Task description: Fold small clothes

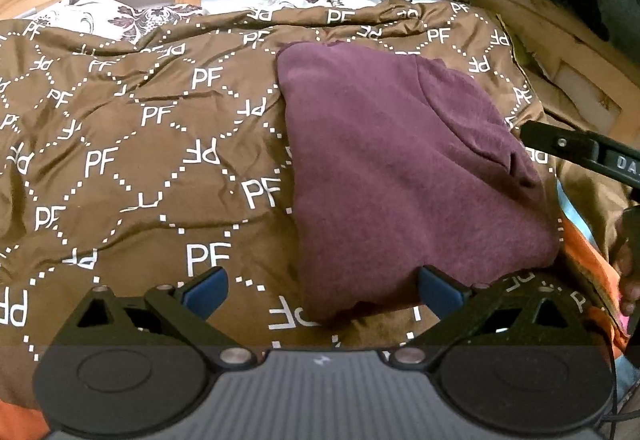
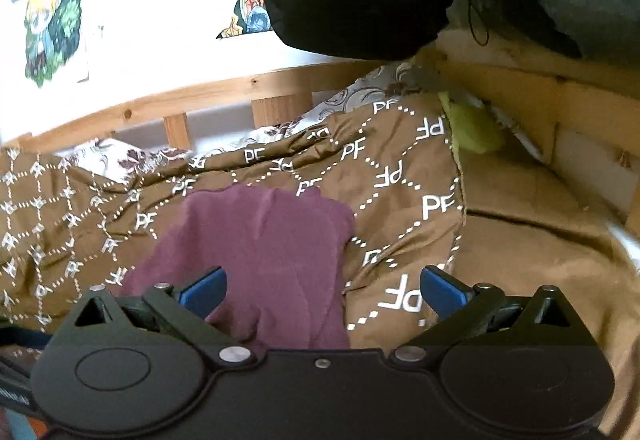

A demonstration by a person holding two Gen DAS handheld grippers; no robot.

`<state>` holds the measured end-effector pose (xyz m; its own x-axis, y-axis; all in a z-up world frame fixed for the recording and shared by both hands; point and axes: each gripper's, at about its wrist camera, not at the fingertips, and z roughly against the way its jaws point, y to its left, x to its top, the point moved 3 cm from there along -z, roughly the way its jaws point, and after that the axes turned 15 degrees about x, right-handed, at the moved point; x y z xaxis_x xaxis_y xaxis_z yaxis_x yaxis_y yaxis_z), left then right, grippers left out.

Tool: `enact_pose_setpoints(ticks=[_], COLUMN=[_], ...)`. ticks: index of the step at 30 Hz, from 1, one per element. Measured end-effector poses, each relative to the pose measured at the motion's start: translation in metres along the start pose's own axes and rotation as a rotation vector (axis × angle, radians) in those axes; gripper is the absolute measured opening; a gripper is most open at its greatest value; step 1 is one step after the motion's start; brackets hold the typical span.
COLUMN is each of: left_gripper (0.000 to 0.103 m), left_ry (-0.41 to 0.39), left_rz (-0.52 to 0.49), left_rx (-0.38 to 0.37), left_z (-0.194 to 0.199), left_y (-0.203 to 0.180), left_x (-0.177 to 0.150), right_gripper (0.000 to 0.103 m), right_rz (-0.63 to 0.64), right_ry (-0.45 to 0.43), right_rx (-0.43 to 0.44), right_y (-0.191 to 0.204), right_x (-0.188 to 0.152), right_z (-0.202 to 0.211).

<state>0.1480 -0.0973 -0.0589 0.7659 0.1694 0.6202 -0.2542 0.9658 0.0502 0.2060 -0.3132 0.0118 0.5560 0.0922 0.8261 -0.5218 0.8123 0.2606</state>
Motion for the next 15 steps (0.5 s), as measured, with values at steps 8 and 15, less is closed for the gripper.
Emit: enact_pose_setpoints(ticks=[8,15], left_gripper=[0.102,0.103], left_ry=[0.014,0.023], left_rz=[-0.017,-0.021], left_rx=[-0.010,-0.010], left_z=[-0.004,-0.008], left_y=[-0.002,-0.002], left_x=[-0.002,-0.002], right_gripper=[0.068,0.022], right_rz=[-0.196,-0.081], right_ry=[-0.023,-0.039], right_rx=[0.064,0.061], right_y=[-0.027,-0.025], right_x=[-0.002,0.002], right_z=[-0.029,-0.054])
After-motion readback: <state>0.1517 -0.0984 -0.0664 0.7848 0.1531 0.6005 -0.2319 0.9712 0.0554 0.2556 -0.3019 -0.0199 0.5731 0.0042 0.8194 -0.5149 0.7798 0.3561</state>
